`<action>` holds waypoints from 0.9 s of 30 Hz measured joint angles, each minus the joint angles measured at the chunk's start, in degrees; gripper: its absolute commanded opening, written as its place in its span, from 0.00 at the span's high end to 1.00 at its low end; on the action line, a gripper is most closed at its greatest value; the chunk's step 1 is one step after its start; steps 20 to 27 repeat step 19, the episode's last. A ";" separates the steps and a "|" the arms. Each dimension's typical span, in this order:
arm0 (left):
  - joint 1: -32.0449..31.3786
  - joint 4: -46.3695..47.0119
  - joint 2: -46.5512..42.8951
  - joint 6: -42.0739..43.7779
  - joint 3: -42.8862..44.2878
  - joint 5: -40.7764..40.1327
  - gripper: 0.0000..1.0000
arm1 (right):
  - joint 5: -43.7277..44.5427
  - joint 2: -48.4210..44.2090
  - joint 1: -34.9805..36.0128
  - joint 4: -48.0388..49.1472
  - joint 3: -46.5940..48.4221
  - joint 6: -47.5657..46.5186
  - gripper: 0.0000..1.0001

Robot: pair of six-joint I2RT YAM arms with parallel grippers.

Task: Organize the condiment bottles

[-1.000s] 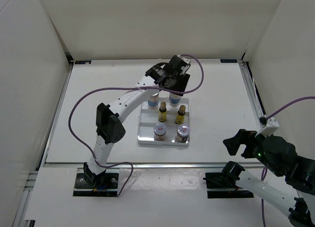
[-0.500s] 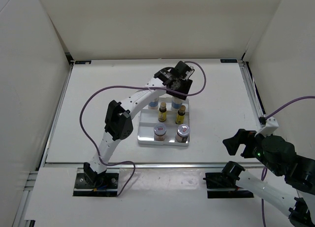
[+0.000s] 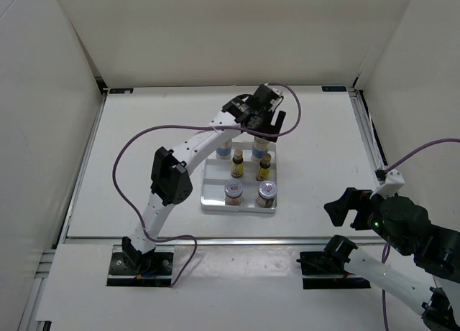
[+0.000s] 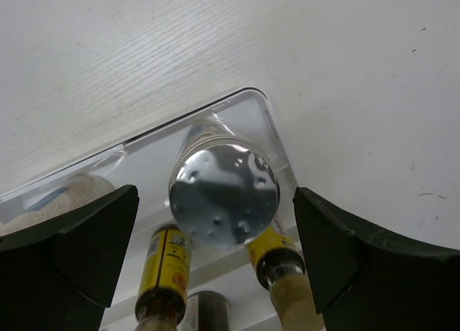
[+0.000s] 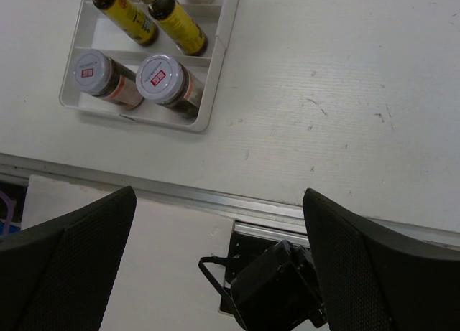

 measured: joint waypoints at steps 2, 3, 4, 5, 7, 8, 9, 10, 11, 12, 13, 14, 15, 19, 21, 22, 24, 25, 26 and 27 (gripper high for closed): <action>0.02 -0.24 -1.77 0.22 0.00 -0.70 0.00 | -0.46 0.90 0.00 0.13 0.00 -0.37 0.00; 0.00 -0.31 -3.17 0.42 -0.04 -1.05 0.00 | -0.81 1.53 0.00 0.20 0.00 -0.61 0.00; 0.00 -0.07 -5.42 0.68 -0.90 -1.53 0.00 | -1.16 2.27 0.00 0.31 0.00 -0.90 0.00; 0.00 0.09 -8.37 0.90 -2.27 -1.88 0.00 | -1.46 2.97 0.00 0.37 0.00 -1.18 0.00; 0.00 0.46 -16.90 1.38 -6.32 -3.13 0.00 | -1.95 4.26 0.00 0.46 -0.02 -1.64 0.00; 0.00 1.46 -22.29 1.66 -9.92 -3.91 0.00 | -2.10 4.55 0.00 0.52 -0.02 -1.73 0.00; 0.00 1.66 -27.65 1.97 -13.20 -4.94 0.00 | -2.29 4.68 0.00 0.63 -0.02 -1.79 0.00; 0.00 1.92 -34.16 2.19 -16.98 -6.10 0.00 | -2.40 4.70 0.00 0.70 -0.02 -1.90 0.00; 0.00 1.88 -40.37 2.43 -20.44 -7.23 0.00 | -2.45 4.70 0.00 0.72 -0.02 -1.95 0.00; 0.00 3.54 -46.62 2.58 -24.57 -9.11 0.00 | -2.58 4.70 0.00 0.74 -0.02 -2.01 0.00; 0.00 3.61 -54.29 2.73 -29.27 -10.38 0.00 | -2.60 4.72 0.00 0.74 -0.02 -2.10 0.00; -0.02 4.96 -60.81 2.80 -34.27 -12.15 0.00 | -2.67 4.72 0.00 0.74 -0.02 -2.16 0.00; -0.02 4.72 -67.36 2.69 -39.17 -14.01 0.00 | -2.71 4.72 0.00 0.74 -0.02 -2.19 0.00; -0.02 3.91 -88.91 1.25 -55.12 -20.63 0.00 | -2.80 4.83 0.00 0.74 -0.02 -2.38 0.00; -0.02 3.91 -88.91 1.25 -55.12 -20.63 0.00 | -2.80 4.83 0.00 0.74 -0.02 -2.38 0.00; -0.02 3.91 -88.91 1.25 -55.12 -20.63 0.00 | -2.80 4.83 0.00 0.74 -0.02 -2.38 0.00; -0.02 3.91 -88.91 1.25 -55.12 -20.63 0.00 | -2.80 4.83 0.00 0.74 -0.02 -2.38 0.00; -0.02 3.91 -88.91 1.25 -55.12 -20.63 0.00 | -2.80 4.83 0.00 0.74 -0.02 -2.38 0.00; -0.02 3.91 -88.91 1.25 -55.12 -20.63 0.00 | -2.80 4.83 0.00 0.74 -0.02 -2.38 0.00; -0.02 3.91 -88.91 1.25 -55.12 -20.63 0.00 | -2.80 4.83 0.00 0.74 -0.02 -2.38 0.00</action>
